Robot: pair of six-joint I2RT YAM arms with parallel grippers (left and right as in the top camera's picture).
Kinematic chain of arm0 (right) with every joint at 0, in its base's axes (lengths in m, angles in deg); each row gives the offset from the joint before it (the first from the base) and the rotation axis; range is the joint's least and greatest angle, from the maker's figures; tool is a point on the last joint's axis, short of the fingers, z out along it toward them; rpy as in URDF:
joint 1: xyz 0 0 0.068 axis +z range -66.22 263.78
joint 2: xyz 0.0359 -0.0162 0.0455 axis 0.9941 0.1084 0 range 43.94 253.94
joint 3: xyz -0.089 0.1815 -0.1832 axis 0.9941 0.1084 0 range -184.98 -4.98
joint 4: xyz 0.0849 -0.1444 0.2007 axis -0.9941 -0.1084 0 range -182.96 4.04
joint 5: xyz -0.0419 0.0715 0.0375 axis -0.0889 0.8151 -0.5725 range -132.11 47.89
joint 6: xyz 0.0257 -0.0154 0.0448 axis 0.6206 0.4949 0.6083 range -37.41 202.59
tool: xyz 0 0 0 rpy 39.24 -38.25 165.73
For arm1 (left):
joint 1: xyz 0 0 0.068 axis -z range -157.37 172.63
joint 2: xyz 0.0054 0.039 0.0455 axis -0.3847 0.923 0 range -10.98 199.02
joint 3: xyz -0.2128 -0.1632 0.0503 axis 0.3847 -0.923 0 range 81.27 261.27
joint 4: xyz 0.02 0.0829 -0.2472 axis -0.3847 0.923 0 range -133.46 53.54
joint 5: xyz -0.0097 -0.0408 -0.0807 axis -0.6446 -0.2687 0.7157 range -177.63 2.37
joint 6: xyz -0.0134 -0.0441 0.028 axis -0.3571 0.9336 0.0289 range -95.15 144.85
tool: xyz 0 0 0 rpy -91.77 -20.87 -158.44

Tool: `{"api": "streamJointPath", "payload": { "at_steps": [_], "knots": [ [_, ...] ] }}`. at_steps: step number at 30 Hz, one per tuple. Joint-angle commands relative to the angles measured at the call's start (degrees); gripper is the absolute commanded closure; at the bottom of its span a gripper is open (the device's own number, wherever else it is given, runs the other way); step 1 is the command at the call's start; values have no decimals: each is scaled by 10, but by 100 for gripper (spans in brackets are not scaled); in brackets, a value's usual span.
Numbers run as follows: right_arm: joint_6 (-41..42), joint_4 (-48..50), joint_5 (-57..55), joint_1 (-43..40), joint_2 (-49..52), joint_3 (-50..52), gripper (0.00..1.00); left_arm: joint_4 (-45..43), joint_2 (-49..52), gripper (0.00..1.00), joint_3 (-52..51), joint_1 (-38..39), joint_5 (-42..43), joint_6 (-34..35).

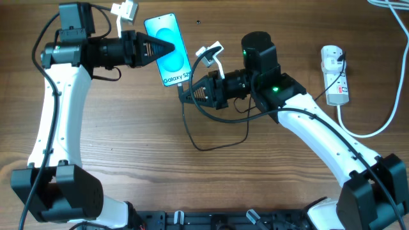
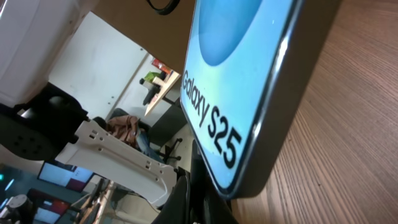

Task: Plug charger to phone and switch on socket
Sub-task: 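Carry the plug with right gripper toward the phone's bottom port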

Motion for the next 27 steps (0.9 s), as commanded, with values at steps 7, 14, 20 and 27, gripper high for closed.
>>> {"api": "streamJointPath", "payload": {
  "at_steps": [7, 14, 20, 27],
  "knots": [
    [13, 4, -1, -12, -10, -5, 96, 14, 3, 96, 3, 0, 24, -46],
    [12, 7, -2, -12, -10, -5, 96, 14, 3, 96, 3, 0, 63, -61],
    [13, 7, -1, -24, -10, -5, 96, 14, 3, 96, 3, 0, 64, -61],
    [23, 27, 1, -25, -10, -5, 96, 15, 3, 96, 3, 17, 72, -75]
  ]
}}
